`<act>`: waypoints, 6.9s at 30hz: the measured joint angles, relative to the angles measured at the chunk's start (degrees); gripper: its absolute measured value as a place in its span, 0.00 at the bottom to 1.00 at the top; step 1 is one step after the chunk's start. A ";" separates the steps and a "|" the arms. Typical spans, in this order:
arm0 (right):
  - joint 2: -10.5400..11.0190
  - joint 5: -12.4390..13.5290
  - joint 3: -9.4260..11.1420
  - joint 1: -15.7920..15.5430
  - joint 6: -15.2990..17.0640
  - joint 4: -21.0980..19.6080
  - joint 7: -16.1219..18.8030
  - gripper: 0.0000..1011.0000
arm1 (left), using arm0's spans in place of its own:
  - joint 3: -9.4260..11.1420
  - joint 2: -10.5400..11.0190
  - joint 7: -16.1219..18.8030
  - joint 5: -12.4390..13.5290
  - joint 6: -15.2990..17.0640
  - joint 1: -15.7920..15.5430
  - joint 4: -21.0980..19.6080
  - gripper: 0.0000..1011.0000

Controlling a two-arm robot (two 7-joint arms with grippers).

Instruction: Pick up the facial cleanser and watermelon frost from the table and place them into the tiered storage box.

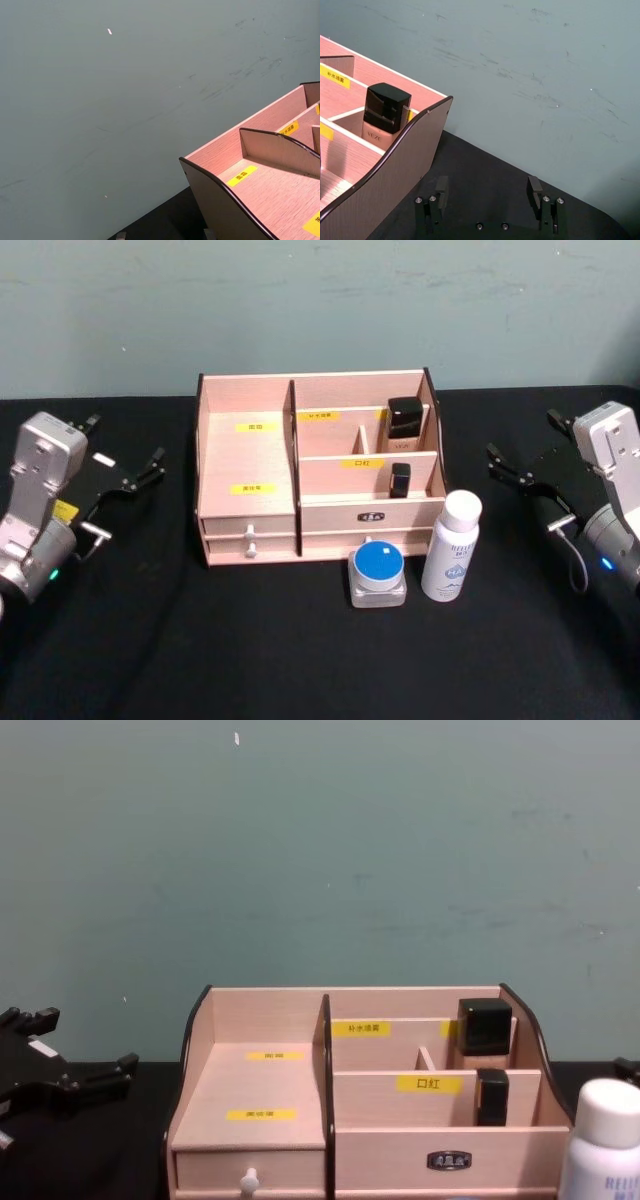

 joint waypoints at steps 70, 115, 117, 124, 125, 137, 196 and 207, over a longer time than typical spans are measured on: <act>9.75 2.46 13.14 -22.14 2.58 -27.31 4.10 0.99 | 0.00 0.00 0.00 0.00 0.00 0.00 0.00 0.99; 4.89 8.54 14.42 -27.55 3.55 -25.34 16.92 0.99 | 0.00 0.00 0.00 0.00 0.00 0.00 0.00 0.99; 4.18 8.76 14.14 -26.91 3.84 -24.28 17.63 0.99 | 0.00 0.00 0.00 0.00 0.00 0.00 0.00 0.99; 2.40 9.09 13.45 -25.18 4.47 -21.55 19.75 0.99 | 0.00 0.00 0.00 0.00 0.00 0.00 0.00 0.99; 2.21 9.11 13.41 -24.97 4.53 -21.29 19.95 0.99 | 0.00 0.00 0.00 0.00 0.00 0.00 0.00 0.99; -0.90 7.97 12.59 -21.60 5.32 -17.41 22.32 0.99 | 0.00 0.00 0.00 0.00 0.00 0.00 0.00 0.99; -5.95 6.88 10.78 -14.61 6.24 -10.53 25.91 0.60 | 0.00 0.00 0.00 0.00 0.00 0.00 0.00 0.99; -5.92 6.88 10.79 -14.64 6.21 -10.57 25.91 0.59 | 0.00 0.00 0.00 0.00 0.00 0.00 0.00 0.99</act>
